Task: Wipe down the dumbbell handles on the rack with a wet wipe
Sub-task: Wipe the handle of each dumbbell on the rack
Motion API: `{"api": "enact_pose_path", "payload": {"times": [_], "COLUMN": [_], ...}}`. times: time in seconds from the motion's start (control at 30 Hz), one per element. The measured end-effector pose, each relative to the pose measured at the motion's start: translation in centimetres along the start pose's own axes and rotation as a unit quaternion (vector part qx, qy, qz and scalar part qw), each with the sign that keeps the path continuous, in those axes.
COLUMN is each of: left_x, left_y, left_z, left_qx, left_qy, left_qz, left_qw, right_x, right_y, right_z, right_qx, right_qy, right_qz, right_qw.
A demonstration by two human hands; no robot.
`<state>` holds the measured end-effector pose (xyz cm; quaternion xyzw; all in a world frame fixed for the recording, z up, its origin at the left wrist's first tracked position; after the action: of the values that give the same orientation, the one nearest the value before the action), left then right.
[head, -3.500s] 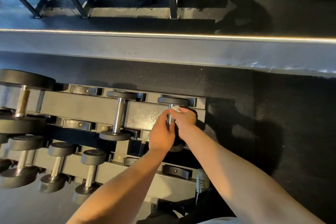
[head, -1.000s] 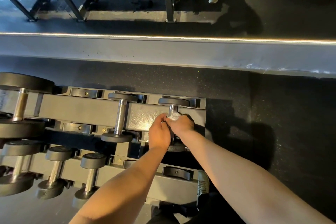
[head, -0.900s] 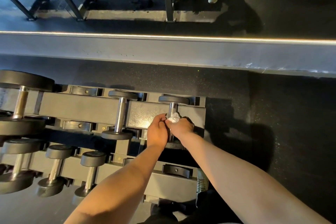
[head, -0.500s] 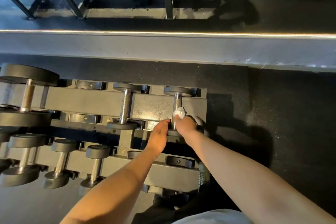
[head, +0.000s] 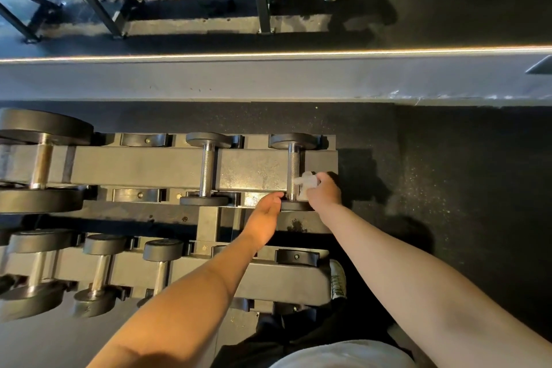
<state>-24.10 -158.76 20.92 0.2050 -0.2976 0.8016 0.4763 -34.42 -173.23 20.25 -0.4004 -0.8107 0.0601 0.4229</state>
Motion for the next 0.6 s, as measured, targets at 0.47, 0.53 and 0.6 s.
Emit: {"api": "enact_pose_path", "payload": {"times": [0.47,0.53,0.6], "left_x": [-1.0,-1.1,-1.2], "left_y": [0.7,0.6,0.6], "left_z": [0.3,0.1,-0.1], "left_qx": [0.01,-0.012,-0.024], "left_qy": [0.008,0.013,0.02], "left_qz": [-0.034,-0.028,-0.024], "left_qw": [0.999,0.999,0.999], "right_x": [2.6,2.2,2.1], "right_y": [3.3,3.0,1.7], "right_z": [-1.2,-0.7,0.0], "right_qx": [0.06,0.02,-0.024], "right_qy": [-0.029,-0.002,0.023], "right_qz": [-0.007,-0.02,-0.022], "right_qw": [0.998,1.0,0.999]}}
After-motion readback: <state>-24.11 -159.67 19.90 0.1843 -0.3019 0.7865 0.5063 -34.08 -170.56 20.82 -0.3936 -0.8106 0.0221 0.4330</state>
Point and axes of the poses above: each hand's wrist, its own x-axis away from the middle knuckle, its own y-axis out of the palm, z = x × y, the point moved 8 cm from there along -x, towards the middle knuckle, and after that the axes turned 1 degree about x, right-handed, at the moved point
